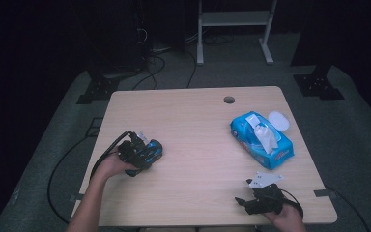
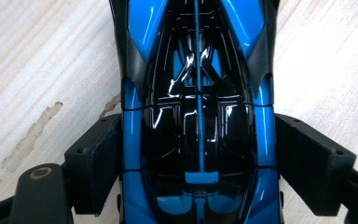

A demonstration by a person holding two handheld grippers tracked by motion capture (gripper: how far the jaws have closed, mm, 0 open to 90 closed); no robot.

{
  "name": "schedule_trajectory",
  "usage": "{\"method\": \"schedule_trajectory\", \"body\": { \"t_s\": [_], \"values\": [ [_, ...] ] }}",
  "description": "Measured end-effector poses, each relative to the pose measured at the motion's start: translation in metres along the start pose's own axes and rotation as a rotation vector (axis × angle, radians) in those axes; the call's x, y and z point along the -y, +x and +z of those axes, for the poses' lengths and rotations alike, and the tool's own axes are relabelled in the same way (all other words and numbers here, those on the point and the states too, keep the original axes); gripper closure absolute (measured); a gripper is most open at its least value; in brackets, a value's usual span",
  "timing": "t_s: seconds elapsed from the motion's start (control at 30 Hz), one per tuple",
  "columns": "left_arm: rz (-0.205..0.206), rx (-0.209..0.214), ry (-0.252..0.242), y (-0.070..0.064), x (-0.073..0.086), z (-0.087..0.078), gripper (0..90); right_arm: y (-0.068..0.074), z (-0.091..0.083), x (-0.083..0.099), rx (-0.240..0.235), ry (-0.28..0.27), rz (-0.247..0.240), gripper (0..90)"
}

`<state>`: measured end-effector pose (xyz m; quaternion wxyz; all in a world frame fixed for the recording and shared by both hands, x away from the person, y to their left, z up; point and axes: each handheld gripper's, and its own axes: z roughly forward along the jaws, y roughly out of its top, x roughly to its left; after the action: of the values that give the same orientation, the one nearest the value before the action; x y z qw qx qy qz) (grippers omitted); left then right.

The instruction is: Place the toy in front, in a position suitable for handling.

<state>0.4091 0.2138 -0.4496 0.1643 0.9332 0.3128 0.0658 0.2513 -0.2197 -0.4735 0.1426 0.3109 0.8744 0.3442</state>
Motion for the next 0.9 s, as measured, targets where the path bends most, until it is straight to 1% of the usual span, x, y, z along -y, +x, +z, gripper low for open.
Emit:
{"method": "schedule_trajectory", "body": {
  "t_s": [0.07,0.1,0.13,0.17,0.2,0.23,0.33,0.37,0.4,0.57,0.6,0.67,0.7,0.73,0.77,0.8,0.9],
  "values": [
    [-0.001,0.003,0.01,0.0,-0.002,0.0,20.8,0.0,0.0,0.0,-0.002,-0.002,-0.003,22.9],
    [0.01,0.007,0.019,0.0,-0.003,0.0,20.8,0.0,0.0,0.0,-0.002,-0.002,-0.003,22.9],
    [0.012,0.004,0.042,0.0,-0.006,0.0,23.1,0.0,0.0,0.0,-0.004,-0.002,-0.003,22.9],
    [0.012,0.004,0.042,0.0,-0.006,0.0,23.6,0.0,0.0,0.0,-0.004,-0.002,-0.003,22.9],
    [0.007,0.008,0.058,0.001,-0.008,-0.001,25.3,0.0,-0.001,0.0,-0.007,-0.004,-0.005,22.9],
    [0.014,0.009,0.067,0.001,-0.009,-0.001,25.4,0.0,-0.001,0.0,-0.008,-0.006,-0.012,22.9],
    [0.011,0.01,0.092,0.001,-0.013,0.0,25.4,0.001,-0.001,0.0,-0.01,-0.004,-0.013,22.9],
    [0.002,0.006,0.081,0.001,-0.013,0.0,25.5,0.002,-0.001,0.0,-0.01,-0.003,-0.014,22.9],
    [0.002,0.004,0.068,0.001,-0.013,0.001,25.6,0.002,-0.001,-0.001,-0.01,-0.001,-0.017,22.9],
    [0.003,0.007,0.053,0.001,-0.011,0.0,25.8,0.003,-0.002,-0.001,-0.011,-0.005,-0.026,22.9],
    [0.002,0.011,0.038,0.002,-0.009,0.0,25.8,0.003,-0.002,-0.001,-0.011,-0.003,-0.026,22.9],
    [-0.004,0.02,0.023,0.003,-0.007,-0.001,25.8,0.003,-0.002,-0.001,-0.011,-0.004,-0.027,22.9],
    [-0.004,0.02,0.023,0.003,-0.007,-0.001,25.8,0.002,-0.002,-0.001,-0.011,-0.006,-0.03,22.9],
    [-0.014,0.032,0.004,0.005,-0.005,-0.001,25.9,0.002,-0.002,-0.001,-0.011,-0.008,-0.032,22.9],
    [-0.014,0.032,0.004,0.005,-0.005,-0.001,25.8,0.003,-0.003,-0.001,-0.011,-0.009,-0.03,22.9],
    [-0.027,0.046,-0.005,0.006,-0.004,-0.002,25.8,0.003,-0.003,-0.001,-0.011,-0.01,-0.029,22.9],
    [-0.03,0.052,-0.021,0.007,-0.002,-0.003,25.8,0.002,-0.003,-0.001,-0.011,-0.006,-0.03,22.9]
  ]
}}
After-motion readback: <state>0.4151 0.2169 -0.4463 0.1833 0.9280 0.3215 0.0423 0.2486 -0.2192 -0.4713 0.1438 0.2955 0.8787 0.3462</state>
